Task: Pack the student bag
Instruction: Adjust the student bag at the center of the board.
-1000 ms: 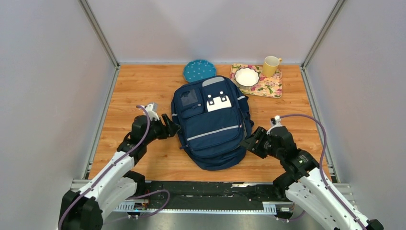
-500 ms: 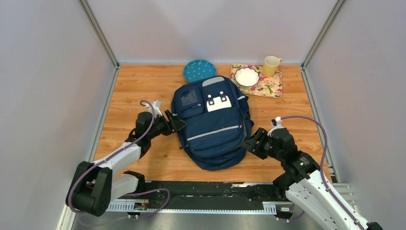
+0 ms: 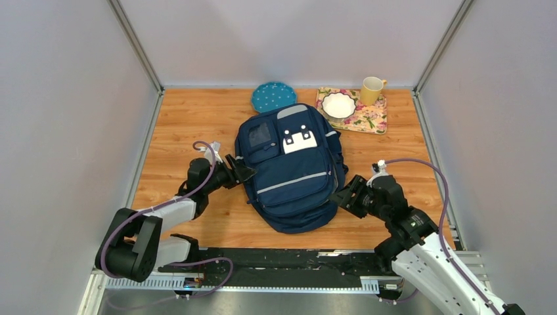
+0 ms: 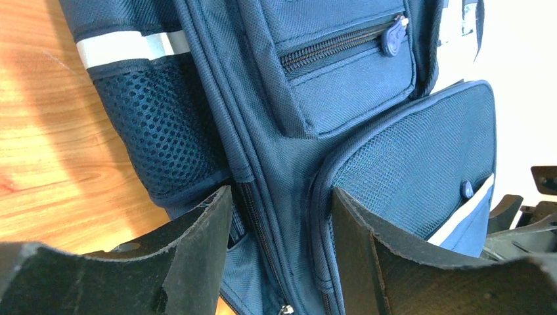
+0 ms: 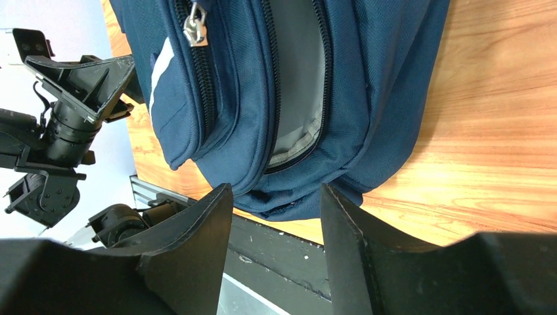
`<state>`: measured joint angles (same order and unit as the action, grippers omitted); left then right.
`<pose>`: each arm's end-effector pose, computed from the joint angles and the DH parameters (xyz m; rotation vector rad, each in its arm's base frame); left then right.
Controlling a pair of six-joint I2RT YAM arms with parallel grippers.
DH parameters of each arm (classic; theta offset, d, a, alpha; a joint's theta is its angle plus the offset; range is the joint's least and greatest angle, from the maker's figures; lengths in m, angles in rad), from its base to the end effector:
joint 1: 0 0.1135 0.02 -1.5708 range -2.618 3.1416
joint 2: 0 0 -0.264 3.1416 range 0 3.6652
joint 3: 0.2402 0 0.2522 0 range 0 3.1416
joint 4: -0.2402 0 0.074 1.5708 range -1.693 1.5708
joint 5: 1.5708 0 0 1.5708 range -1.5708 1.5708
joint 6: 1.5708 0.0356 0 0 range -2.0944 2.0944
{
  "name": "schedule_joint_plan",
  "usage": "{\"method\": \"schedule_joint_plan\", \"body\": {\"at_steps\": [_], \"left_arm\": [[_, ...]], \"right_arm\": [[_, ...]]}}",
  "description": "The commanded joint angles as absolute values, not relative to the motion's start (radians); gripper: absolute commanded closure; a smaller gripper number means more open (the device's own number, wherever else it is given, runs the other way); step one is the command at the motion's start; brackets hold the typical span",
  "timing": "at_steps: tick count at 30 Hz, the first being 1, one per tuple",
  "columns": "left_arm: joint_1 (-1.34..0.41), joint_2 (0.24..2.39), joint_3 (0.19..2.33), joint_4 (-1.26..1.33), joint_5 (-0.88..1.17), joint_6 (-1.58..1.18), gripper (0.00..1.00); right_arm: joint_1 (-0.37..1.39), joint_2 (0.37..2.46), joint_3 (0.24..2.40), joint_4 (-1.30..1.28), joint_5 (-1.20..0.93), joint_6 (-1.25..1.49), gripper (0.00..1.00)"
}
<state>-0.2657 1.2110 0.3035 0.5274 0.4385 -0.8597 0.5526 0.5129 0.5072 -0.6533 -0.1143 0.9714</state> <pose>0.2120 -0.0734 0.1651 -0.3080 2.0772 -1.1417 0.1015 0.0674 0.2347 0.4331 2.3619 0.9119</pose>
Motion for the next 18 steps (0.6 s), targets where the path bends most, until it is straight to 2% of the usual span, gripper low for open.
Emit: {"method": "schedule_joint_plan", "body": {"at_steps": [1, 5, 6, 11, 12, 14, 15, 16, 18], "left_arm": [[-0.258, 1.244, 0.253, 0.684, 0.451, -0.906, 0.37], [-0.258, 1.287, 0.229, 0.758, 0.474, -0.928, 0.43], [-0.259, 1.295, 0.226, 0.773, 0.477, -0.936, 0.51], [-0.258, 1.351, 0.199, 0.917, 0.491, -1.006, 0.69], [-0.258, 1.358, 0.199, 0.926, 0.494, -1.014, 0.77], [-0.258, 1.373, 0.201, 0.949, 0.503, -1.028, 0.81], [-0.258, 1.374, 0.199, 0.956, 0.505, -1.031, 0.94], [-0.258, 1.376, 0.199, 0.960, 0.506, -1.034, 1.00], [-0.258, 1.365, 0.196, 0.959, 0.506, -1.034, 1.00]], "right_arm": [[0.546, 0.526, 0.503, -0.615, -0.106, 0.960, 0.46], [0.535, 0.541, 0.508, -0.604, -0.104, 0.954, 0.46], [0.535, 0.548, 0.509, -0.603, -0.107, 0.951, 0.46], [0.522, 0.560, 0.514, -0.595, -0.123, 0.942, 0.46], [0.522, 0.561, 0.514, -0.592, -0.124, 0.940, 0.46], [0.517, 0.560, 0.514, -0.592, -0.126, 0.939, 0.46], [0.517, 0.560, 0.512, -0.594, -0.127, 0.939, 0.46], [0.514, 0.558, 0.511, -0.592, -0.126, 0.939, 0.46], [0.506, 0.558, 0.511, -0.594, -0.127, 0.934, 0.46]]}}
